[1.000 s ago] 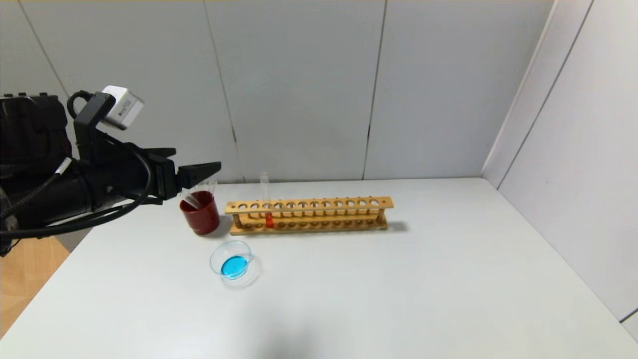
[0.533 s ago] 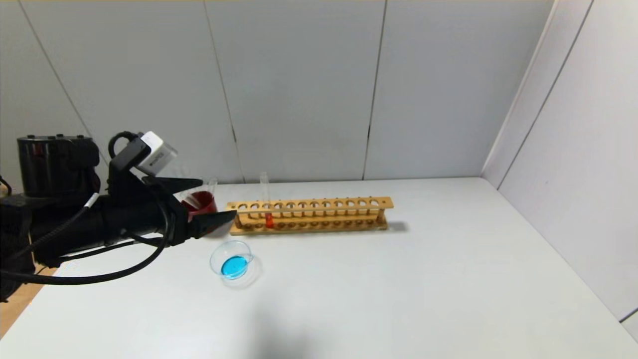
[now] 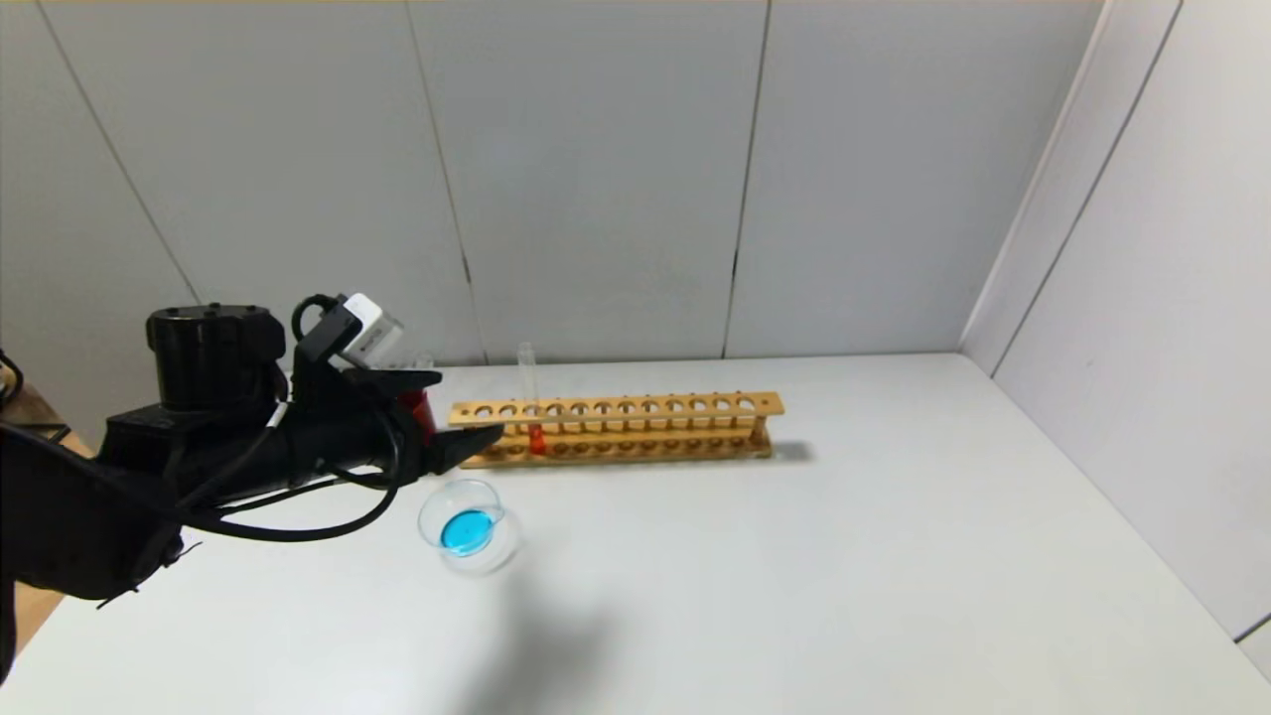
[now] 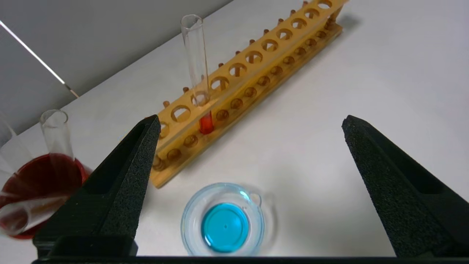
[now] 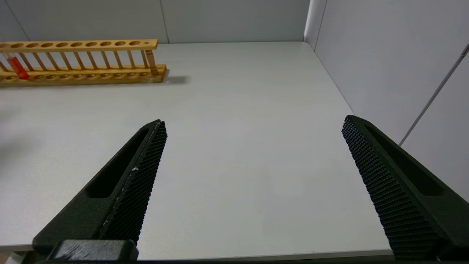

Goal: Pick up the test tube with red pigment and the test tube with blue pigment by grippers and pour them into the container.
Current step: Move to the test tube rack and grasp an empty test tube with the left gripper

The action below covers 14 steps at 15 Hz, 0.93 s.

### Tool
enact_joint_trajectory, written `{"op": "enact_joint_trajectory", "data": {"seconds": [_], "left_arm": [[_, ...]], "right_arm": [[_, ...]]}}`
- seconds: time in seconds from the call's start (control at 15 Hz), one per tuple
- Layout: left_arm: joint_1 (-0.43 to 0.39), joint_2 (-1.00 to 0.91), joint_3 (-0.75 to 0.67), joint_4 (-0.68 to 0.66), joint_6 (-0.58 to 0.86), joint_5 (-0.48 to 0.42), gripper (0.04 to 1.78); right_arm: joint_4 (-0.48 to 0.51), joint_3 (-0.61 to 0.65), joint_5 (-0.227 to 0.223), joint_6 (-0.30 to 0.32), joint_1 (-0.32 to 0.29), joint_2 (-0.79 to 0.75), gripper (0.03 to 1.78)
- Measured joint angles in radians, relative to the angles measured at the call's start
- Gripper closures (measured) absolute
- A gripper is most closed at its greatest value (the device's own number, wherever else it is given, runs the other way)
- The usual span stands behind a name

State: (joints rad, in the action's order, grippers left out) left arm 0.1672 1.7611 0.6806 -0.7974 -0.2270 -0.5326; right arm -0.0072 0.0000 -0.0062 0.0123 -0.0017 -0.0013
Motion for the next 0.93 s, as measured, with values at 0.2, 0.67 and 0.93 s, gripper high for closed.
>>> {"op": "enact_joint_trajectory", "data": {"seconds": [0.2,0.67,0.93], "left_arm": [[0.021,0.104,0.078,-0.041,0.016,0.004,0.08],[0.042,0.311,0.283,-0.041,0.021,0.039,0.08],[0.05,0.387,0.362,-0.039,0.053,0.063,0.08]], "right_arm": [[0.0,0.0,0.0,0.0,0.0,0.0,0.06],[0.0,0.0,0.0,0.0,0.0,0.0,0.06],[0.0,0.0,0.0,0.0,0.0,0.0,0.06]]}}
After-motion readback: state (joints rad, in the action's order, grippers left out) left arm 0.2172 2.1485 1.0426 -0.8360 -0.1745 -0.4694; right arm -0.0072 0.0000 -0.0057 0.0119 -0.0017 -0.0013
